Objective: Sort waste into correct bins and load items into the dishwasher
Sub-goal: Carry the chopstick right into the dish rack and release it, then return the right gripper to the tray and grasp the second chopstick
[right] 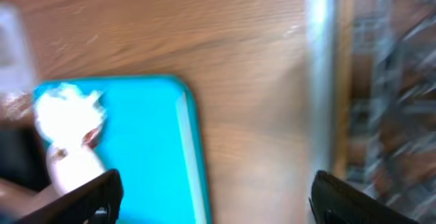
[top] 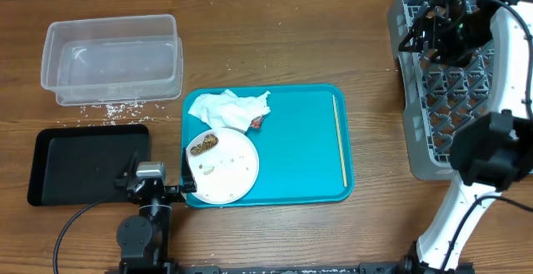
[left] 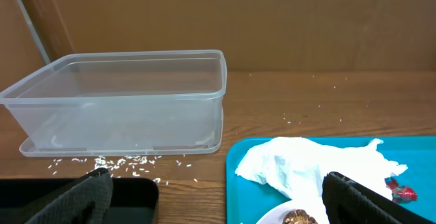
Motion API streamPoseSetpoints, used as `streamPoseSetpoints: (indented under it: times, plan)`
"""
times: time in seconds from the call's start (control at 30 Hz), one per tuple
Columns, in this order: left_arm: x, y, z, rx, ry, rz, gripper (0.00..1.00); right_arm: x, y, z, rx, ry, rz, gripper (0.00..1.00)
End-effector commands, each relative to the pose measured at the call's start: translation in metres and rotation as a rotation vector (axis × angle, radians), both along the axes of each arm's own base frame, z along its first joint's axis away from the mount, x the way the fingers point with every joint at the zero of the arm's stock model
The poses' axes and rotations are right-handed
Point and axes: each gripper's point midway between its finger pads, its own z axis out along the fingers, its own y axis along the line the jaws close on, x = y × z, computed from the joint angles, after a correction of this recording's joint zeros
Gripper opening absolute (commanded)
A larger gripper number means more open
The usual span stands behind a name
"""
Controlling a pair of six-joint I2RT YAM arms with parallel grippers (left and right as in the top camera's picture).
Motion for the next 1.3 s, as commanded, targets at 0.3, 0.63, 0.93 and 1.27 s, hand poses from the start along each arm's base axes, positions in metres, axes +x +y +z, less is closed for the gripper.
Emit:
streamPoseSetpoints:
  times: [0.3, 0.63, 0.93, 1.27]
  plan:
    - [0.000, 0.000, 0.001, -0.007, -0.008, -0.003, 1.00, -0.046, 0.108, -0.036, -0.262, 0.201, 0.086, 0.79]
    - [0.000, 0.000, 0.001, -0.007, -0.008, -0.003, 1.00, -0.080, 0.153, -0.129, -0.424, 0.278, 0.151, 0.79]
    - [0.000, 0.000, 0.001, -0.007, -0.008, -0.003, 1.00, -0.088, 0.162, -0.169, -0.419, 0.269, 0.145, 0.77]
    - [0.000, 0.000, 0.001, -0.007, -0.008, -0.003, 1.00, -0.102, 0.157, -0.199, -0.425, 0.285, 0.147, 0.77]
